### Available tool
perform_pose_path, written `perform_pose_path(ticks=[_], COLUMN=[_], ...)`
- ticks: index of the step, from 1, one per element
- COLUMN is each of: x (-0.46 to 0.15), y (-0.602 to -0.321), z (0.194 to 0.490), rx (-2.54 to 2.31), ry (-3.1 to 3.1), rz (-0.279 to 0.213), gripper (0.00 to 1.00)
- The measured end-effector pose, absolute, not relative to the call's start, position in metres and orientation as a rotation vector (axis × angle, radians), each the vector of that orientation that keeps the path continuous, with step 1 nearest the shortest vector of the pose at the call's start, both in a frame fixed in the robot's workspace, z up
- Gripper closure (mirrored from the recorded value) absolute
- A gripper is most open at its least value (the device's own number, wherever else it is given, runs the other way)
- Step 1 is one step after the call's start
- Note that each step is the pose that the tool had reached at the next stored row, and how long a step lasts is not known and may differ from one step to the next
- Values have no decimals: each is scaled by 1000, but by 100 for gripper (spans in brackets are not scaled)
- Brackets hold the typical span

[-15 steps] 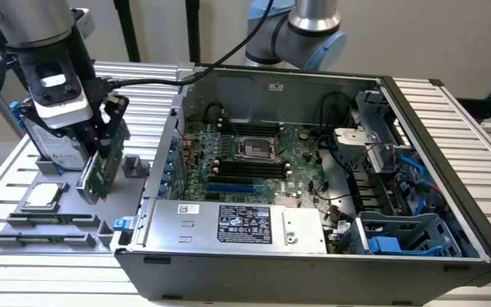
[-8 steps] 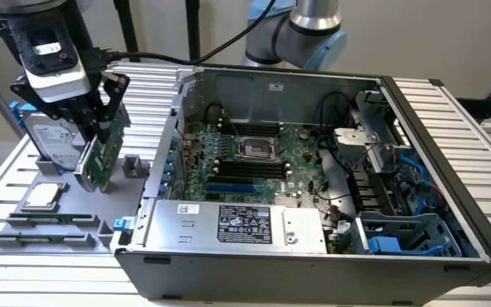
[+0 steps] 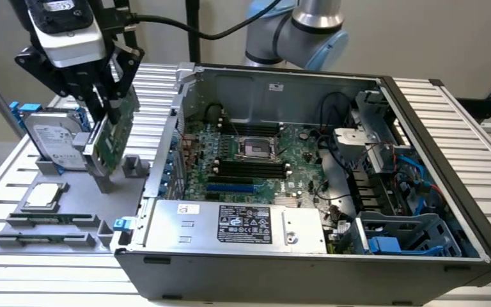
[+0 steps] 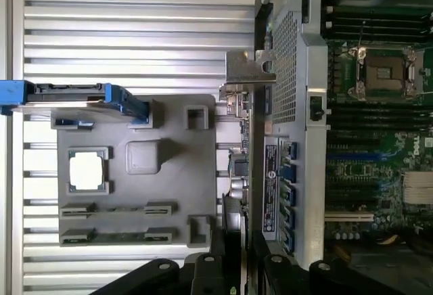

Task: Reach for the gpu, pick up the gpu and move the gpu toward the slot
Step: 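Pick up the gpu and move the gpu toward the slot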

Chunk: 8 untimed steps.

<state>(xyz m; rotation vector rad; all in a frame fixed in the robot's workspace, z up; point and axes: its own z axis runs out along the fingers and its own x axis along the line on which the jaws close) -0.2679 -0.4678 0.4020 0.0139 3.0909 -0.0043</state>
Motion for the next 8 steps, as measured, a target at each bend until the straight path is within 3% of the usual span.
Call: perform_pose_path(ticks=[8], x=[-232], y=[-469], z=[431], rx=[14], ry=[3099], rz=[8], gripper=[74])
